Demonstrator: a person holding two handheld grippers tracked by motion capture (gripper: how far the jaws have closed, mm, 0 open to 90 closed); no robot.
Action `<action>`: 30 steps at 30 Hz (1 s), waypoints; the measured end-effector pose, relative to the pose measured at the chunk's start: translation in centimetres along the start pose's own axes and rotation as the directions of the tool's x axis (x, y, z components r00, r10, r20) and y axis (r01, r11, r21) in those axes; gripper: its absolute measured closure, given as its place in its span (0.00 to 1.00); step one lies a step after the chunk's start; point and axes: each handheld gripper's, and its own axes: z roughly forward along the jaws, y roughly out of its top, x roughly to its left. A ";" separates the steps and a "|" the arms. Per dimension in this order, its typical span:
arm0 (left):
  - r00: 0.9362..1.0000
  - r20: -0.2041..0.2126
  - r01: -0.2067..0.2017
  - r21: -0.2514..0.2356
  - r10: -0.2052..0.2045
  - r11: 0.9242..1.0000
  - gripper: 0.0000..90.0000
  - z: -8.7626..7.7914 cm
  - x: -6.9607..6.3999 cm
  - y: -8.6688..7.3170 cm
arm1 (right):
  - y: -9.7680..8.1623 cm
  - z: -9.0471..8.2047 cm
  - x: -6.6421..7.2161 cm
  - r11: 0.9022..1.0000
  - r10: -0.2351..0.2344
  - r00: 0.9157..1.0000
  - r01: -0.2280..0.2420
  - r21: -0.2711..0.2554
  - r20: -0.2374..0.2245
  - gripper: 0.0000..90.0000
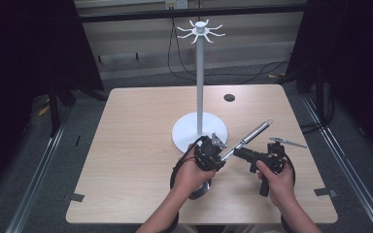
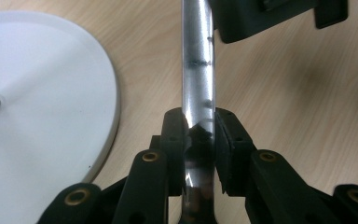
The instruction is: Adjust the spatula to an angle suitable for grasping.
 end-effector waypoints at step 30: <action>0.989 0.127 0.103 -0.199 -0.079 0.975 0.84 -3.4 0.2 0.7 | 3.5 -1.5 2.6 0.995 0.004 0.967 -0.029 -0.098 -0.255 0.99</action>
